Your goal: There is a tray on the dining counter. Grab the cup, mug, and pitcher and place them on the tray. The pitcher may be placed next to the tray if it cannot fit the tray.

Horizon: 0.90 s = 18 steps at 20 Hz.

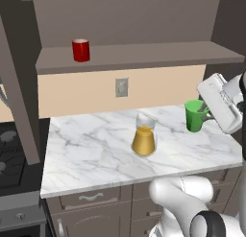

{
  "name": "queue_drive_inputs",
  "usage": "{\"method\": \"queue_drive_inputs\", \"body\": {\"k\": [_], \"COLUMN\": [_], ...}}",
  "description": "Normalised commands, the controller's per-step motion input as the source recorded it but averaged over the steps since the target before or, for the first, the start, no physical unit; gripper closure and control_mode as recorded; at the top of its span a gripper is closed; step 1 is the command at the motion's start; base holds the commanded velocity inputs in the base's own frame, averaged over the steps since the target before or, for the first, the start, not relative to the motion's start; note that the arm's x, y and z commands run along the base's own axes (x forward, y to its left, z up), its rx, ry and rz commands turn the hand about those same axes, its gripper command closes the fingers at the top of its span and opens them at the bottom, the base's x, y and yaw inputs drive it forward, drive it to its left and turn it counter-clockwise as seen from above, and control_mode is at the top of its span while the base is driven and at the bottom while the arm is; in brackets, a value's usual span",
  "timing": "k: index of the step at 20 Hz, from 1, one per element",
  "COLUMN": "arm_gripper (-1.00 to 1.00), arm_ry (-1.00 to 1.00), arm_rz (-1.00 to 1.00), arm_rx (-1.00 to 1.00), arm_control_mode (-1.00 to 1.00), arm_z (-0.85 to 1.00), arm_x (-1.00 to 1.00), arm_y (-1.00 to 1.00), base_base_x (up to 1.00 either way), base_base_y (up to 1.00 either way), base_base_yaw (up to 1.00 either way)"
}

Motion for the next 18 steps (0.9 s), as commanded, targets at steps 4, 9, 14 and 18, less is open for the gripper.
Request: {"method": "queue_drive_inputs", "body": {"k": [4,9,14,18], "arm_gripper": [1.0,1.0,1.0,1.0], "arm_ry": [0.06,0.01,0.02,0.0], "arm_rz": [0.0,0.0,0.0,0.0], "arm_rx": [0.0,0.01,0.02,0.0], "arm_control_mode": [-1.0,-1.0,1.0,1.0], "arm_z": [-0.01,-0.03,-0.01,0.0], "arm_x": [-0.01,-0.21,-0.16,0.0], "arm_y": [0.11,0.01,0.0,0.0], "base_base_x": [0.0,0.0,-0.03,-0.22], "base_base_y": [0.0,0.0,0.0,0.02], "base_base_yaw": [0.0,0.0,0.0,0.0]}}
